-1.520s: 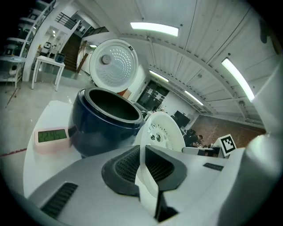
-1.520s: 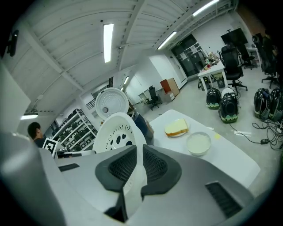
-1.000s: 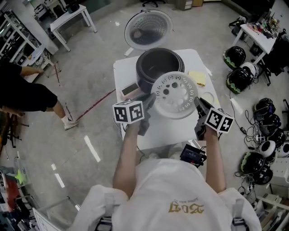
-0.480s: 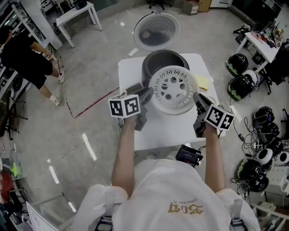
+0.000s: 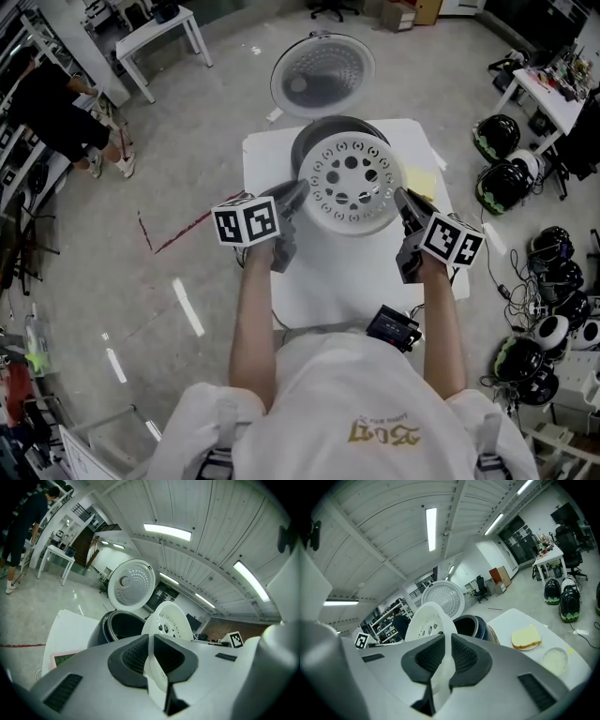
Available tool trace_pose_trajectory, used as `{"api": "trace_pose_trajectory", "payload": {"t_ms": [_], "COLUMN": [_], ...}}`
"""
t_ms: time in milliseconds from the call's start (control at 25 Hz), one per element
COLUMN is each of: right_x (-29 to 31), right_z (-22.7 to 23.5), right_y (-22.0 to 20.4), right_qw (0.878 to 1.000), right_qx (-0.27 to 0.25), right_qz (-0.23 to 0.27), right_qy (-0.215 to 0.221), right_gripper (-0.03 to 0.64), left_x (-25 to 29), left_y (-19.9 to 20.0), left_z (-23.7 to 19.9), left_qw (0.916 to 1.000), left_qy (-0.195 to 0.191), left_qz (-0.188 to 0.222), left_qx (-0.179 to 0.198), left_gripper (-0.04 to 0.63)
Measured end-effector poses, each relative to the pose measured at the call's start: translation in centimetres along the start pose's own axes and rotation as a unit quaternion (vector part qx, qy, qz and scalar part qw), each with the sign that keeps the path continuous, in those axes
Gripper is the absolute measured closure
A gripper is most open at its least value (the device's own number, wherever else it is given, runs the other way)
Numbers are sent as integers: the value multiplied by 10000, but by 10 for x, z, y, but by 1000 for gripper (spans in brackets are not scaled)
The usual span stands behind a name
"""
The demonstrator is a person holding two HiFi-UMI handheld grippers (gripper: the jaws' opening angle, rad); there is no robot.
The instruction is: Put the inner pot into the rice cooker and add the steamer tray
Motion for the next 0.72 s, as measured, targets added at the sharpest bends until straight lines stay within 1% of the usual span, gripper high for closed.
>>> {"api": "trace_pose_trajectory", "payload": {"t_ms": [120, 440, 720], "right_x": [13, 38, 62], "right_z": [-7, 0, -8], "right_y": [10, 25, 40], "right_qw": [10000, 9999, 9998], "right_qx": [-25, 11, -46], "right_qz": [23, -8, 70], "right_qy": [14, 157, 193], "right_gripper": [566, 563, 561], "left_x": [2, 21, 27], "left_y": [14, 23, 38], "left_z": [-10, -28, -49], "left_qw": [10000, 9994, 9984], "left_qy": [-5, -97, -136], "left_qz": [17, 205, 334], "left_qx": [-15, -252, -427], "left_gripper": [541, 540, 540]}}
Point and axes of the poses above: the fingertips, and each gripper's own axes: x forward along the fingers, z to its right, y out of its top, the point moved 5 cm from there along -x, backward along the fingers, and after that the axes turned 13 degrees about -y, right-handed, at the moved point
